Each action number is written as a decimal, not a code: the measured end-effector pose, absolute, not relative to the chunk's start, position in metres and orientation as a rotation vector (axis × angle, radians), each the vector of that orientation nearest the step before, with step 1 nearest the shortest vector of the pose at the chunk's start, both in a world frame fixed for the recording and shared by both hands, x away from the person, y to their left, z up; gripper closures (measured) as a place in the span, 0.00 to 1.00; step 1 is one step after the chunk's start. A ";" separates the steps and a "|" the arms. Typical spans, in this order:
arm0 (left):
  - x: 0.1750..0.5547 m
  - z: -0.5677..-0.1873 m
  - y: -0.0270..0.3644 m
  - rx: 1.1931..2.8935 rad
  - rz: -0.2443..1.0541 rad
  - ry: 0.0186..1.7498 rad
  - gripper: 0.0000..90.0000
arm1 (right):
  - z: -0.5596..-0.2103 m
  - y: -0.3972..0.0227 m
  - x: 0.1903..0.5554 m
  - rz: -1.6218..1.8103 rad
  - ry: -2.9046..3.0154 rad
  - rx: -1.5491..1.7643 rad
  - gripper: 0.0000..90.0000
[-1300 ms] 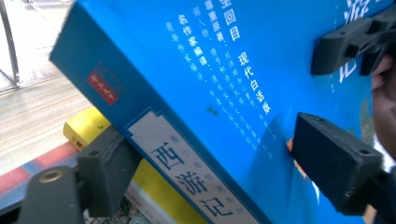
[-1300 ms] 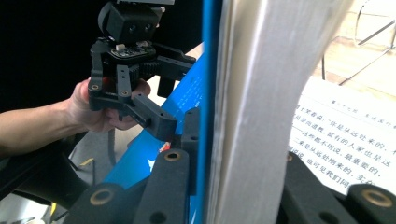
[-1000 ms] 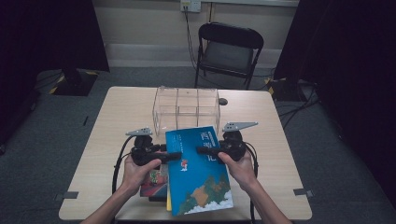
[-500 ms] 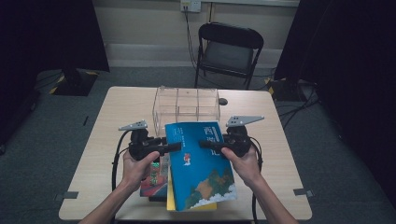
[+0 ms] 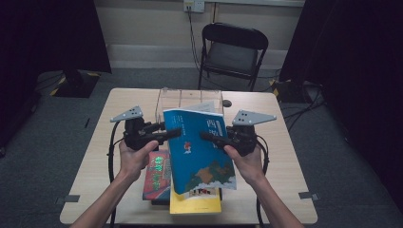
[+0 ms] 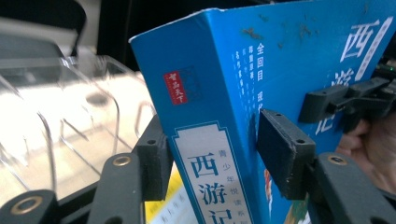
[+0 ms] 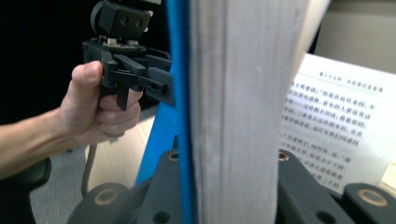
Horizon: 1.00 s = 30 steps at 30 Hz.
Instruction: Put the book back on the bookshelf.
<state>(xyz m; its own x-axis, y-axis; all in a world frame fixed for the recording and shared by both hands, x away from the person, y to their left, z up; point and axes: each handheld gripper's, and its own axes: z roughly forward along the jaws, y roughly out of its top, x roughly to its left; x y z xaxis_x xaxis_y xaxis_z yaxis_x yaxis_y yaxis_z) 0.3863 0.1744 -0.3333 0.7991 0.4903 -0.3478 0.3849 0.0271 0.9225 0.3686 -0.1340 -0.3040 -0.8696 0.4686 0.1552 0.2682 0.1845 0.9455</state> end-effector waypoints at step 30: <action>0.359 -0.308 0.152 1.621 0.246 0.482 0.64 | -0.311 -0.139 0.366 1.847 2.260 0.604 0.87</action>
